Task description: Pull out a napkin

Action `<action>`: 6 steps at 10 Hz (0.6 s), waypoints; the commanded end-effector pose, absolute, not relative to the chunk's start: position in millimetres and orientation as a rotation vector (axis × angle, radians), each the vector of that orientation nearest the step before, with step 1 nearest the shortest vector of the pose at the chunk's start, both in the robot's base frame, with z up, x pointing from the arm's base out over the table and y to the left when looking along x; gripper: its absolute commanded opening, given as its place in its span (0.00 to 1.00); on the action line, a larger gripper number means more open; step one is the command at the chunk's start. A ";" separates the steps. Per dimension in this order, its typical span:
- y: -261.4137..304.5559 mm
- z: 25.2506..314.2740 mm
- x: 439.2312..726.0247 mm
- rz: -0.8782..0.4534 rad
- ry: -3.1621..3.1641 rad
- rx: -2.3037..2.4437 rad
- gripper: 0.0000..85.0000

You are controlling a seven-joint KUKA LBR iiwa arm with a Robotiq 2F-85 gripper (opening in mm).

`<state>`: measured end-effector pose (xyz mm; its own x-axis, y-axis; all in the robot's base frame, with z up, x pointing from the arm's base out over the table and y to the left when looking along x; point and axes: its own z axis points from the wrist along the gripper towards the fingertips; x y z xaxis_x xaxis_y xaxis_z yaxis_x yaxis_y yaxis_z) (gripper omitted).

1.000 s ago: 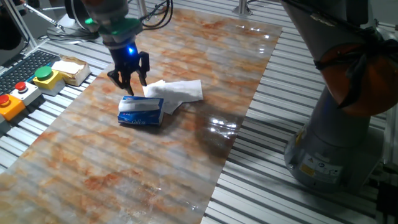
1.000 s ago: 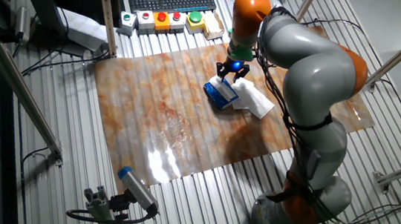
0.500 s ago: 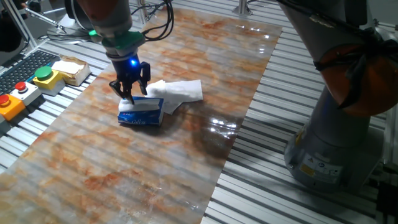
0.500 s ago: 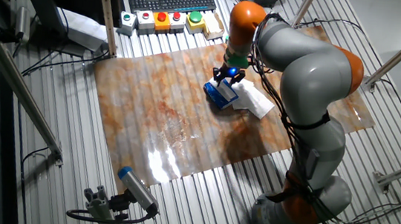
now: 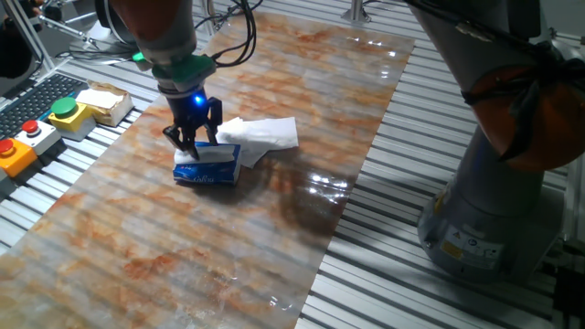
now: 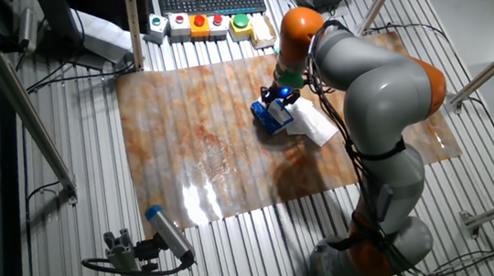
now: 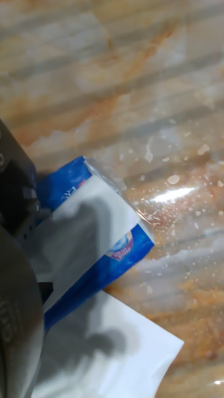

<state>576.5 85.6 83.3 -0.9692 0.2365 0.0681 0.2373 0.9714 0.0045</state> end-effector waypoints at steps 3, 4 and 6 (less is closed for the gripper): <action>86.5 79.5 575.3 -0.021 -3.049 -0.361 0.60; 86.3 78.8 575.5 -0.021 -3.049 -0.352 0.60; 86.2 76.6 575.5 -0.025 -3.048 -0.340 0.60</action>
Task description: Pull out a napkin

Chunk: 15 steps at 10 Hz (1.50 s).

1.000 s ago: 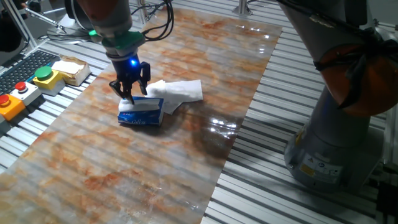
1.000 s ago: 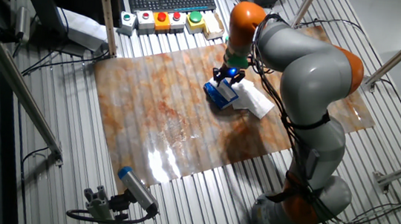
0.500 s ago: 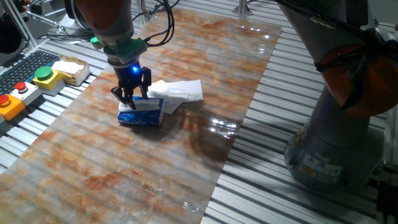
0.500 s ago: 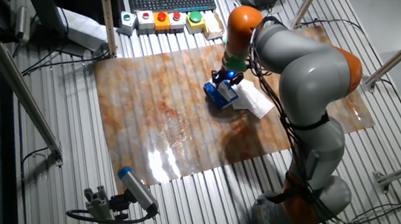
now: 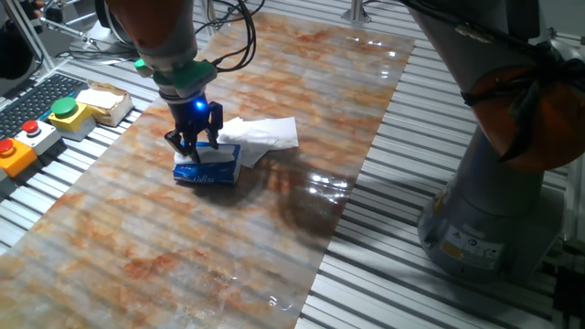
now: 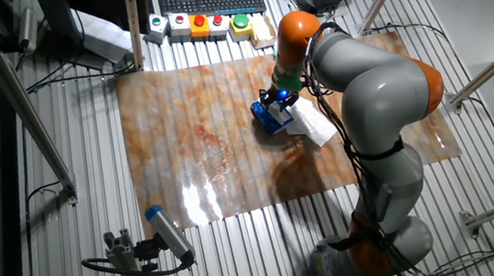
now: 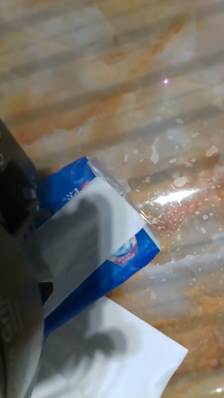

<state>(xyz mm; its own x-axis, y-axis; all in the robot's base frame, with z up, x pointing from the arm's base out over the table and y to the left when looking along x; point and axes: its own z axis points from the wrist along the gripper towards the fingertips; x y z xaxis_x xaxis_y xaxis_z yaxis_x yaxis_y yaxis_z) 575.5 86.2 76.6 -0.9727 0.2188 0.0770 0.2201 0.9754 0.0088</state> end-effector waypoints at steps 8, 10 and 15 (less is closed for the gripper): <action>87.8 84.7 574.5 -0.128 -3.013 -0.282 0.00; 89.0 95.0 572.6 -0.121 -3.014 -0.281 0.00; 76.1 169.3 559.5 -0.205 -2.965 -0.338 0.00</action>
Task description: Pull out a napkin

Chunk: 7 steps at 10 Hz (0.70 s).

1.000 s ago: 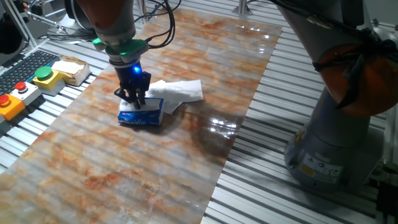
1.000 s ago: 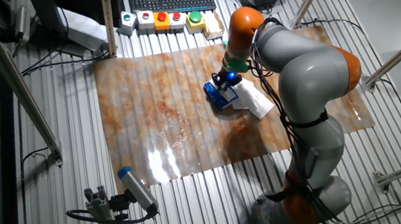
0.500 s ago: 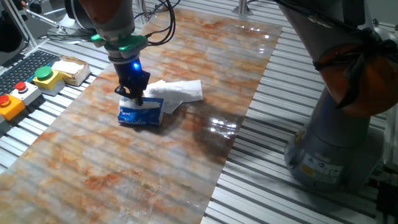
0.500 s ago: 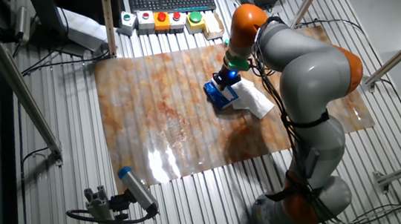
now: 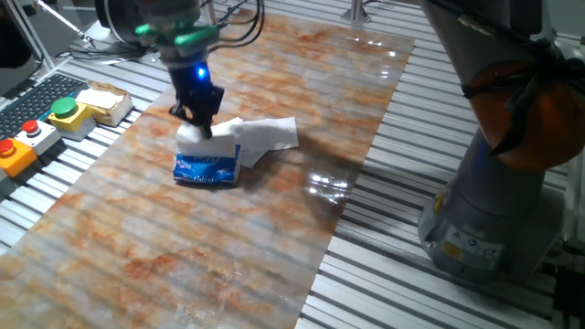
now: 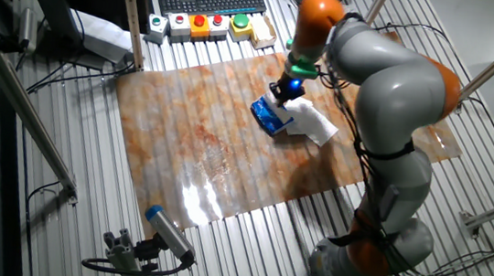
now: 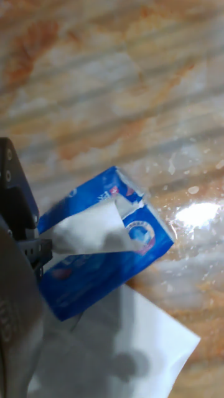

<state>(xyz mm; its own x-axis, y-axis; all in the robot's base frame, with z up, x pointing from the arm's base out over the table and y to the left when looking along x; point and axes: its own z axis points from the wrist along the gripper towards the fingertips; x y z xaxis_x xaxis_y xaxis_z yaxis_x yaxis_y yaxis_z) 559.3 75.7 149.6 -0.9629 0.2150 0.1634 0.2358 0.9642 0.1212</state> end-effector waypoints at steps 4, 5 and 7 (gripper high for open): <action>49.3 202.2 561.1 -0.201 -2.959 -0.276 0.00; 39.0 210.6 561.8 -0.191 -2.957 -0.246 0.00; 23.1 226.5 557.5 -0.130 -2.975 -0.175 0.00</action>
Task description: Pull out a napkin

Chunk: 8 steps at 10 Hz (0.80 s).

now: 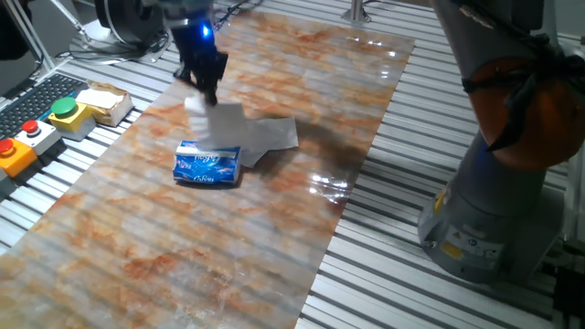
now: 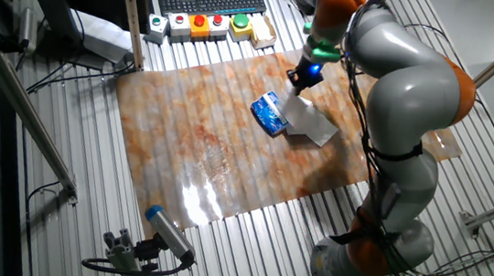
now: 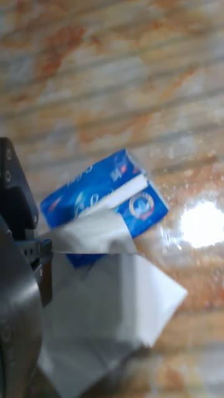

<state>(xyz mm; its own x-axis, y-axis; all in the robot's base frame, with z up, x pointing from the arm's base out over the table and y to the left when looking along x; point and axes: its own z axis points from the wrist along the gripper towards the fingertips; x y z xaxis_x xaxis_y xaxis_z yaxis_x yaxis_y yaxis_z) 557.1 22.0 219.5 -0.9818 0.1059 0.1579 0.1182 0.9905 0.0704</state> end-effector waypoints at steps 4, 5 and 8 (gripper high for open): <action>-18.1 230.4 562.1 0.091 -3.043 0.059 0.00; -26.6 228.1 563.8 0.129 -3.061 0.062 0.20; -37.5 216.3 569.7 0.151 -3.076 0.010 0.60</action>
<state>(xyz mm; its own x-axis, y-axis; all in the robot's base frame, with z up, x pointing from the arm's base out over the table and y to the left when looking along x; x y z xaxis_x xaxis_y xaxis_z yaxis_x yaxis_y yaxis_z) 570.3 -36.7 216.0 -0.9980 -0.0038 0.0635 -0.0100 0.9952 -0.0978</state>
